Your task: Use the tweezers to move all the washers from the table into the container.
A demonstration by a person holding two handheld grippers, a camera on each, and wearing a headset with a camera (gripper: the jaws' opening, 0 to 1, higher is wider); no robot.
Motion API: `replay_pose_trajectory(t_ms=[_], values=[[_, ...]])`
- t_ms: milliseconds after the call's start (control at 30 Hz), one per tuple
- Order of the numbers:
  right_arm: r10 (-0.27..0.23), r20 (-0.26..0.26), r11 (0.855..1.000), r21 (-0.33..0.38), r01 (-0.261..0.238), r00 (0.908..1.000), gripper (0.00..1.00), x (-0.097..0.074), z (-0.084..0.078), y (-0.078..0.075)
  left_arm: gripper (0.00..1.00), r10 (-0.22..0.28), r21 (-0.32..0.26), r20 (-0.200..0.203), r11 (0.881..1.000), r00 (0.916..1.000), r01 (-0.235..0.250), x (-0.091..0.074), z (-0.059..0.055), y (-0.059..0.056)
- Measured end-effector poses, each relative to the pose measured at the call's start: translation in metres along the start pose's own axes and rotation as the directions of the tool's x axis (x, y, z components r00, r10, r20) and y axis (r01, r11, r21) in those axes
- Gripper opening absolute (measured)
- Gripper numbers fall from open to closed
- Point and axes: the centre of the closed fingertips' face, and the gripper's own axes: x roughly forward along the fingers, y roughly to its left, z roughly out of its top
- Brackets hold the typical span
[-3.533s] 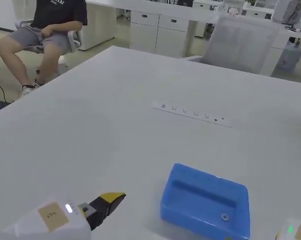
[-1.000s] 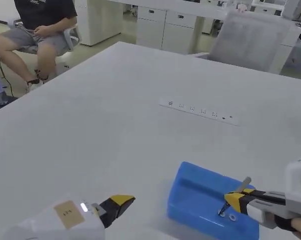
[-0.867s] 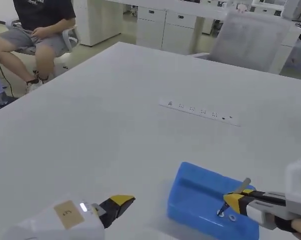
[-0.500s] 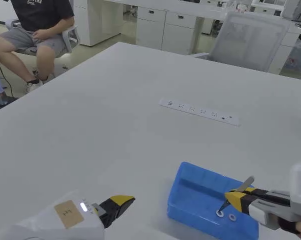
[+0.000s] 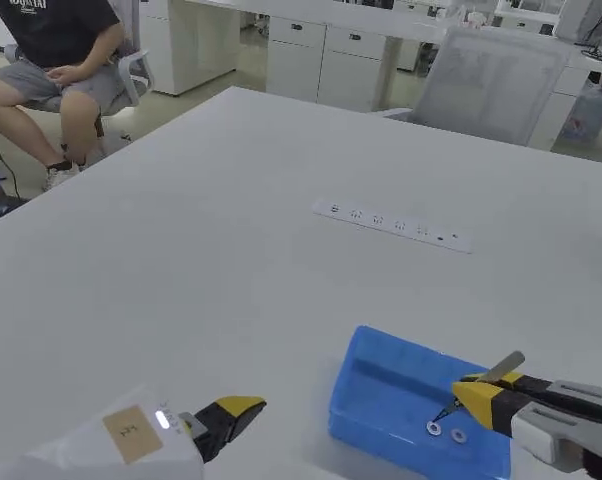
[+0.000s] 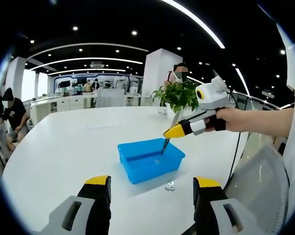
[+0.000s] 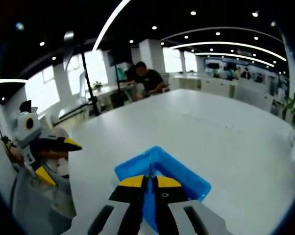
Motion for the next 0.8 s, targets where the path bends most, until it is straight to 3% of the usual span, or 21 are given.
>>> replay_pose_trajectory(t_ms=[267,567,800], values=[[0.059,-0.008,0.997,-0.039,-0.06,0.9982,0.03,-0.003,0.0,0.022,0.67,-0.008,0.003,-0.01,1.0,0.9999,0.008,0.001,-0.002,-0.001],[0.114,-0.048,0.992,-0.047,-0.117,0.9923,0.03,0.002,-0.019,0.04,0.67,-0.006,0.004,-0.015,1.0,0.9999,0.006,0.0,-0.003,-0.001],[0.13,-0.097,0.99,-0.045,-0.135,0.9868,0.03,0.008,-0.041,0.043,0.67,-0.005,0.005,-0.018,1.0,0.9998,0.005,0.0,-0.004,0.0]])
